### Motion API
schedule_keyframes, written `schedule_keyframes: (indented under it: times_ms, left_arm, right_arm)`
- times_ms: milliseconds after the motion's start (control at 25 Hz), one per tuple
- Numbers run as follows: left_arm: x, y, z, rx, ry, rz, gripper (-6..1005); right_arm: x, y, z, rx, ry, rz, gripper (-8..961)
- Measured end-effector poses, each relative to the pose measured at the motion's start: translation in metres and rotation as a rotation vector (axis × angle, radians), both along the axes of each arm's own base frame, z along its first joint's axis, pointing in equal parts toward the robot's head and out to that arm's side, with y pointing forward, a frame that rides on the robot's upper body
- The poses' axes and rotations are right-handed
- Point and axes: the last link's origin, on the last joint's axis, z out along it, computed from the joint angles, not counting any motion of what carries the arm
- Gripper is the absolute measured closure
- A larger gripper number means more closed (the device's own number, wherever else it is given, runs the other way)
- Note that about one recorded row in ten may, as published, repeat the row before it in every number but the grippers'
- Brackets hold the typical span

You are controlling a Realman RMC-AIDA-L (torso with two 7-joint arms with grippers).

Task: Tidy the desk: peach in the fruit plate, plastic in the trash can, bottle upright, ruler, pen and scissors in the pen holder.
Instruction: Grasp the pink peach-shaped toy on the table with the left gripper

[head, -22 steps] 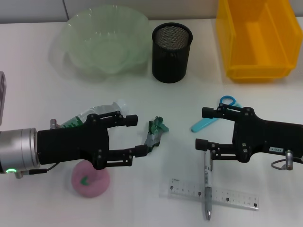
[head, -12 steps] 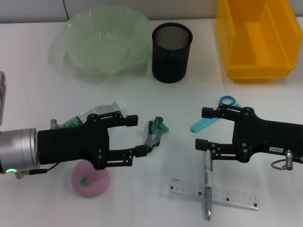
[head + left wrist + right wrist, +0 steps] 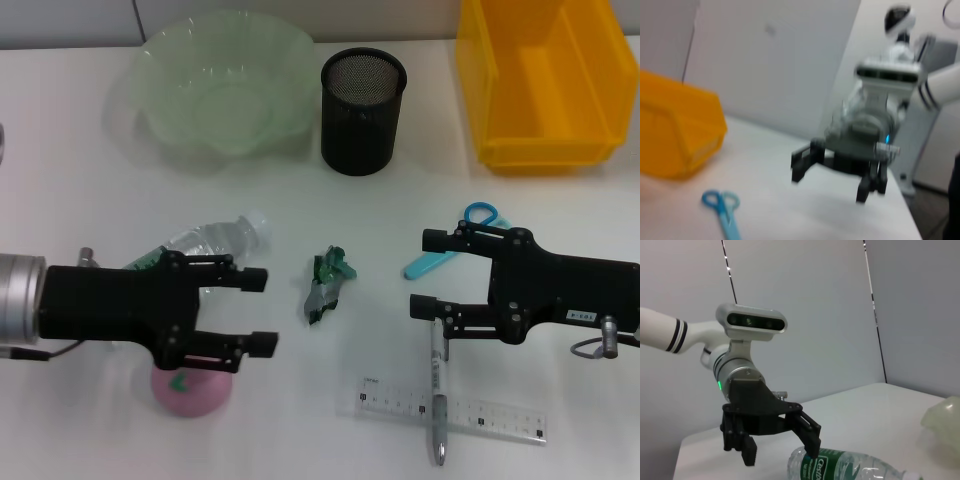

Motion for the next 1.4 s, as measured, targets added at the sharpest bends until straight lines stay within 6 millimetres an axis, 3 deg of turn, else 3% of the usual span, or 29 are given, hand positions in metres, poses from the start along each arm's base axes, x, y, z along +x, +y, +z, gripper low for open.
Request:
schedule_keyframes:
  times_ms: [400,760,880,960,1400]
  left_arm:
    - [-0.003,0.007,0.027,-0.052,0.219,-0.058,215]
    - [-0.004,0.017,0.024,-0.095,0.436,-0.135,215]
    - [-0.004,0.017,0.024,-0.095,0.436,-0.135,215]
    - [-0.003,0.023,0.016,-0.109,0.522,-0.171,215]
    - [0.002,0.024,0.009,-0.11,0.578,-0.223,216]
  right_arm:
    - [0.001,0.002,0.002,-0.025,0.002,-0.041,136]
    - [0.002,0.004,0.003,-0.035,0.006,-0.075,137]
    - [0.003,0.004,0.004,-0.033,0.005,-0.08,137]
    - [0.003,0.005,0.004,-0.031,0.006,-0.087,137]
    - [0.004,0.004,0.002,-0.04,0.011,-0.109,137]
